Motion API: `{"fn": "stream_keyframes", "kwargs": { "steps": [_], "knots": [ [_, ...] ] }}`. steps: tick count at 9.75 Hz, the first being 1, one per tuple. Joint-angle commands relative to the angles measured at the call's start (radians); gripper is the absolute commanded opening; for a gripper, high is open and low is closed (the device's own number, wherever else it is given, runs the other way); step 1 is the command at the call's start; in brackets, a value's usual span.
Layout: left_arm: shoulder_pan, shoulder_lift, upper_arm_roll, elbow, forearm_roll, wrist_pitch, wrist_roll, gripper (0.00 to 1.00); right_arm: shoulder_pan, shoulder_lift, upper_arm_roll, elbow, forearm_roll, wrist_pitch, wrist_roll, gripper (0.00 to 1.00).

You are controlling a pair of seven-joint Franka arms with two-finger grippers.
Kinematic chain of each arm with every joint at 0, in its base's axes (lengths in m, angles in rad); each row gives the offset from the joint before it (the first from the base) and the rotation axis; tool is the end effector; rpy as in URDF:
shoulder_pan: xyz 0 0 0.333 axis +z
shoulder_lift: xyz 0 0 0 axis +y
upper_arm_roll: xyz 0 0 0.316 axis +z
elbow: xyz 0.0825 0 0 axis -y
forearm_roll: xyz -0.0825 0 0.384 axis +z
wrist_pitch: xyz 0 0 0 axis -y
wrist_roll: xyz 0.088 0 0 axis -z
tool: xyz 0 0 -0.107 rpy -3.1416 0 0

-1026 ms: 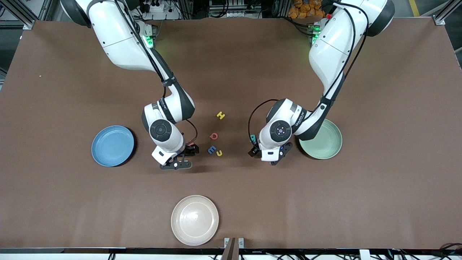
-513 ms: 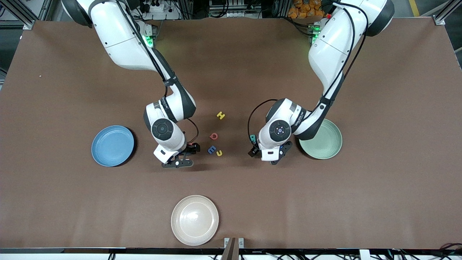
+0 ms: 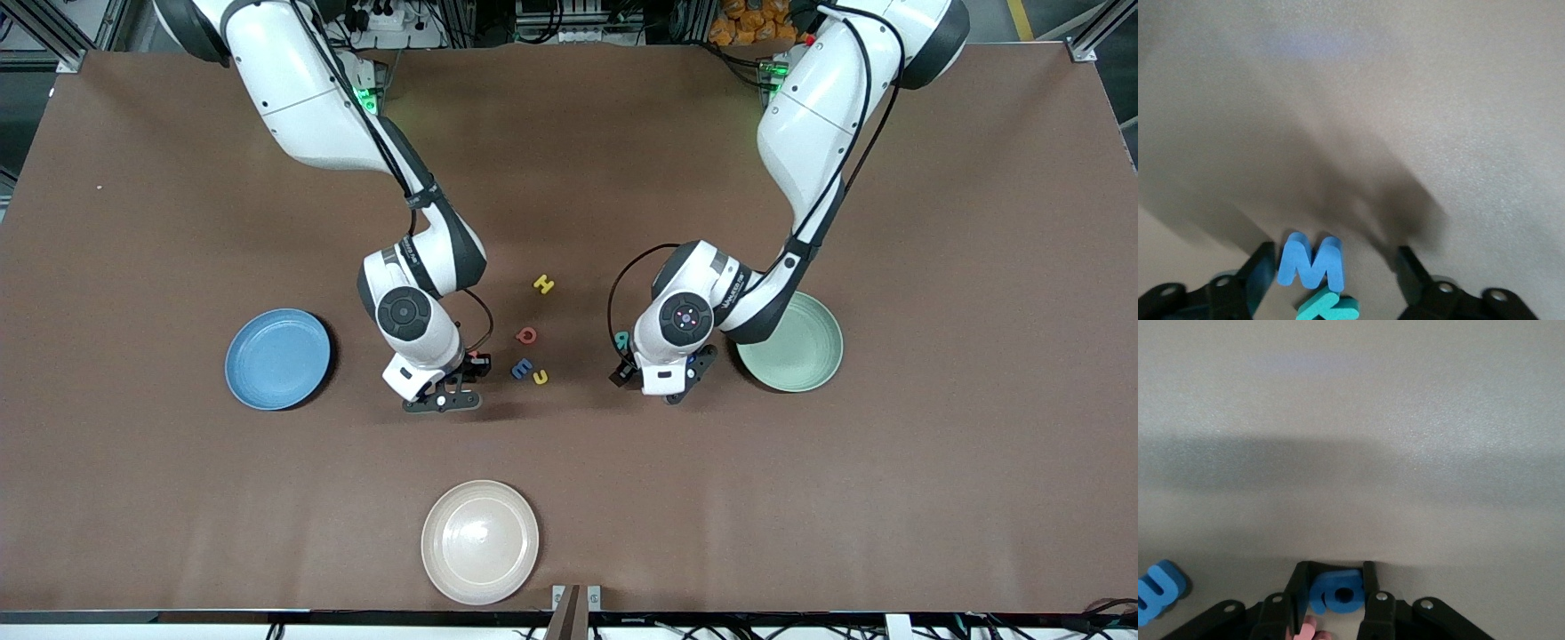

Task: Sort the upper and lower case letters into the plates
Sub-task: 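Grasp the blue a with the right gripper while the left gripper grasps M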

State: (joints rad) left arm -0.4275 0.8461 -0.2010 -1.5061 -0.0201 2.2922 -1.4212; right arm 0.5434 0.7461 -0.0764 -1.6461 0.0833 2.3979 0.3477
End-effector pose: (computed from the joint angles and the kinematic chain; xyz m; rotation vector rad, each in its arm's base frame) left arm 0.5831 -0.3974 0.1658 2.7966 1.2985 -0.2561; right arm 0.6095 0.3146 0.1788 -3.1312 -0.1232 -0.0095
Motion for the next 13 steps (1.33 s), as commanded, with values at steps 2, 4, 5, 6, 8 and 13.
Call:
{"fn": "stream_keyframes", "kwargs": {
  "steps": [2, 4, 5, 6, 8, 13],
  "knots": [
    [-0.011, 0.011, 0.006, -0.006, 0.031, 0.007, -0.036, 0.64, -0.003, -0.007, -0.005, -0.021, 0.023, 0.014, 0.008, 0.0],
    [-0.011, 0.013, 0.006, -0.006, 0.031, 0.007, -0.036, 0.49, -0.04, -0.057, -0.006, -0.021, 0.021, -0.04, -0.027, 0.0],
    [-0.011, 0.011, 0.006, -0.006, 0.031, 0.007, -0.03, 0.38, -0.069, -0.092, -0.008, -0.032, 0.021, -0.084, -0.077, 0.0],
    [-0.011, 0.011, 0.006, -0.005, 0.031, 0.007, -0.028, 0.31, -0.104, -0.134, -0.008, -0.058, 0.02, -0.098, -0.138, 0.0],
    [-0.001, 0.007, 0.006, 0.003, 0.032, 0.006, -0.019, 0.27, -0.195, -0.198, -0.01, -0.13, 0.02, -0.102, -0.275, 0.0],
    [0.073, -0.042, 0.002, 0.018, 0.032, -0.088, 0.08, 0.27, -0.367, -0.293, -0.016, -0.271, 0.007, -0.102, -0.528, 0.0]
  ]
}}
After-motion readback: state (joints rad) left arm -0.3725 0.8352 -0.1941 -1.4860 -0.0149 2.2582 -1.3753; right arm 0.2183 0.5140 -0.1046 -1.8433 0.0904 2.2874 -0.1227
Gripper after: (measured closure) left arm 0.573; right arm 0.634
